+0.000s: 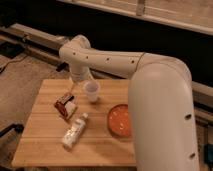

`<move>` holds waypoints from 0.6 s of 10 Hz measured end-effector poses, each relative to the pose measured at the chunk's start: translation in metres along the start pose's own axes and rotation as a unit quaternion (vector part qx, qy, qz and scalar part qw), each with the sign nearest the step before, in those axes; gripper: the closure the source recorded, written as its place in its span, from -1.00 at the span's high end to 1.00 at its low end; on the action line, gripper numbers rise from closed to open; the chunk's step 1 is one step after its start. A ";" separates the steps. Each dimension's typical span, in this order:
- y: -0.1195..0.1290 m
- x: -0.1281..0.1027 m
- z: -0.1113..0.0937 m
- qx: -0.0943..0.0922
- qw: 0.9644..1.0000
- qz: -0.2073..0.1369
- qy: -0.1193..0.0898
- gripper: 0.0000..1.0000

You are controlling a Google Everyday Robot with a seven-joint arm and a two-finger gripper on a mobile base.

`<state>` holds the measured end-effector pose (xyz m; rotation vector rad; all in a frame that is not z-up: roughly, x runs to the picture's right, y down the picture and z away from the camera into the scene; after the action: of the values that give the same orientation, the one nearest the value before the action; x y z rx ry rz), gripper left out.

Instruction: Pick up the ceramic cup

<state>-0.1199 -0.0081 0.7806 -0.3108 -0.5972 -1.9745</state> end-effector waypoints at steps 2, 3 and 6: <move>0.000 0.000 0.001 0.000 1.000 0.000 0.000 0.60; 0.001 0.000 0.001 0.000 1.000 0.000 0.000 0.60; 0.001 0.000 0.001 0.000 1.000 0.001 0.000 0.60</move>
<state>-0.1187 -0.0079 0.7813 -0.3123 -0.5967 -1.9735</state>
